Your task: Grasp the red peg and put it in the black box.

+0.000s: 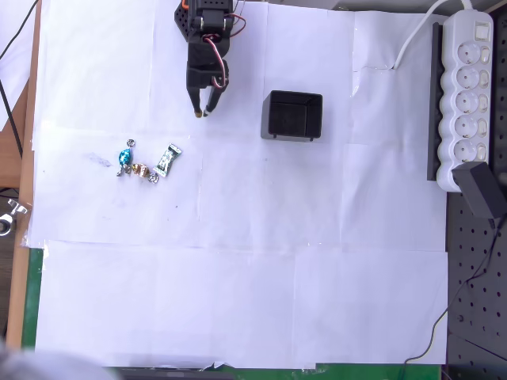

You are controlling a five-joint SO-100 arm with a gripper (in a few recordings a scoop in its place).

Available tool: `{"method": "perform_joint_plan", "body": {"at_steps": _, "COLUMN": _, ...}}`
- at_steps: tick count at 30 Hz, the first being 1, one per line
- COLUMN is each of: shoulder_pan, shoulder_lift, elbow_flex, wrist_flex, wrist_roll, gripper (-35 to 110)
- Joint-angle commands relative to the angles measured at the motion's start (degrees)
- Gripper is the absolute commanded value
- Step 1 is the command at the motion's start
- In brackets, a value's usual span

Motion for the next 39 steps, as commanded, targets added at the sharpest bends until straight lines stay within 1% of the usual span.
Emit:
{"method": "perform_joint_plan", "body": {"at_steps": 1, "shoulder_pan": 1.76, "shoulder_lift": -5.62, "elbow_flex": -4.48, "wrist_flex": 17.58, "wrist_roll": 4.83, "gripper": 0}}
{"method": "perform_joint_plan", "body": {"at_steps": 2, "shoulder_pan": 1.67, "shoulder_lift": -5.62, "elbow_flex": -4.48, "wrist_flex": 17.4, "wrist_roll": 10.02, "gripper": 0}}
{"method": "perform_joint_plan", "body": {"at_steps": 39, "shoulder_pan": 0.79, "shoulder_lift": -5.62, "elbow_flex": -4.48, "wrist_flex": 18.46, "wrist_roll": 10.11, "gripper": 1}}
